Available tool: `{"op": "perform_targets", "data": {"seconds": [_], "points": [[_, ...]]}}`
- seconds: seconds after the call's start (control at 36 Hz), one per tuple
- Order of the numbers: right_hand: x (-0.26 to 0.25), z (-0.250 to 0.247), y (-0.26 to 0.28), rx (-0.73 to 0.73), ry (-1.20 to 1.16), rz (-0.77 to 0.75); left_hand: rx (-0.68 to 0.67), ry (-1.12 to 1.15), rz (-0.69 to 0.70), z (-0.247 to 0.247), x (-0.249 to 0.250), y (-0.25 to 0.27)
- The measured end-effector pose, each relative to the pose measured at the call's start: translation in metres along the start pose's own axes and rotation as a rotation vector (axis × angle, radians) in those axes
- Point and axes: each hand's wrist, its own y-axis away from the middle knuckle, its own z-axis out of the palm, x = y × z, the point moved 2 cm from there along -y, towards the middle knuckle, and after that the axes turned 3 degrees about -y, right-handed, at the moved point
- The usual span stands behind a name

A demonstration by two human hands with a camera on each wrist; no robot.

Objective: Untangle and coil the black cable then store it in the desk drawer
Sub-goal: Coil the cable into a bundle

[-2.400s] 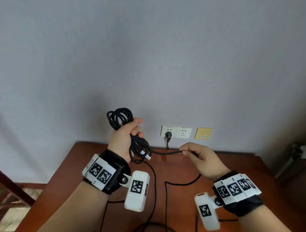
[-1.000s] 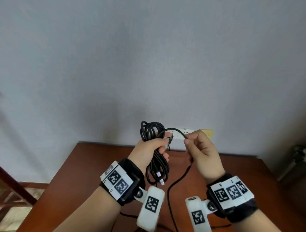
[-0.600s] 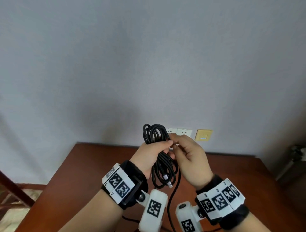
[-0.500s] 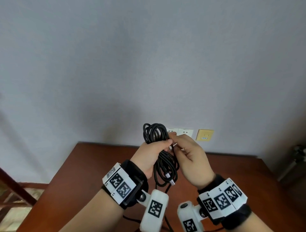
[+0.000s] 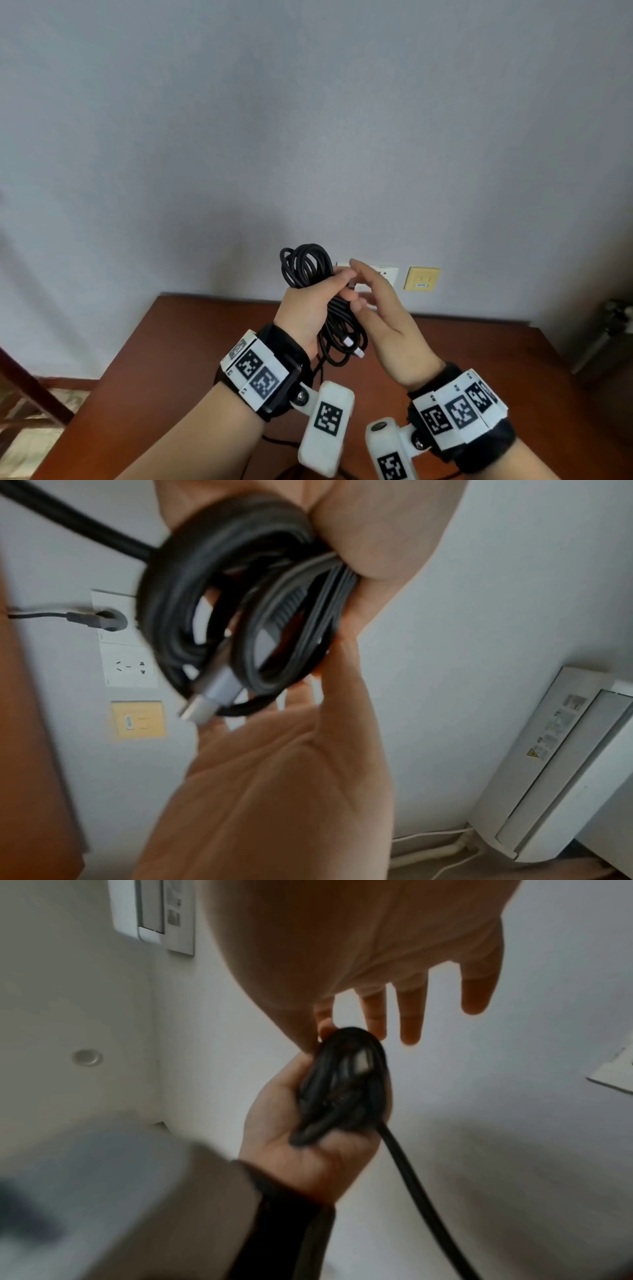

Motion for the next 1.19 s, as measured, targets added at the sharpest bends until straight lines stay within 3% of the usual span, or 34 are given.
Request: {"op": "perform_targets", "data": {"seconds": [0.17, 0.25, 0.31, 0.47, 0.58, 0.72, 0.81, 0.92, 1.06, 1.19], "points": [[0.019, 0.001, 0.001, 0.090, -0.142, 0.191, 0.023, 0.186, 0.038, 0.001, 0.016, -0.009], [0.032, 0.010, 0.000, -0.039, -0.370, 0.434, 0.009, 0.237, 0.059, 0.000, 0.021, -0.012], [0.031, 0.017, 0.002, -0.156, -0.490, 0.483, -0.004, 0.258, 0.063, -0.001, 0.025, -0.013], [0.027, 0.012, 0.006, -0.259, -0.603, 0.430, -0.030, 0.270, 0.108, -0.014, 0.035, -0.015], [0.037, -0.002, 0.012, -0.382, -0.481, 0.365, -0.011, 0.344, 0.136, -0.027, 0.042, -0.022], [0.042, 0.001, 0.012, -0.394, -0.208, 0.349, -0.005, 0.317, 0.148, -0.032, 0.041, -0.027], [0.040, 0.011, 0.012, -0.437, -0.254, 0.349, 0.004, 0.260, 0.146, -0.030, 0.034, -0.026], [0.033, 0.020, 0.013, -0.517, -0.368, 0.332, 0.015, 0.346, 0.102, -0.028, 0.031, -0.024], [0.033, 0.010, 0.010, -0.428, -0.357, 0.345, 0.032, 0.415, 0.114, -0.035, 0.041, -0.021], [0.037, -0.016, 0.005, -0.246, -0.046, 0.343, 0.013, 0.368, 0.080, -0.048, 0.051, -0.021]]}}
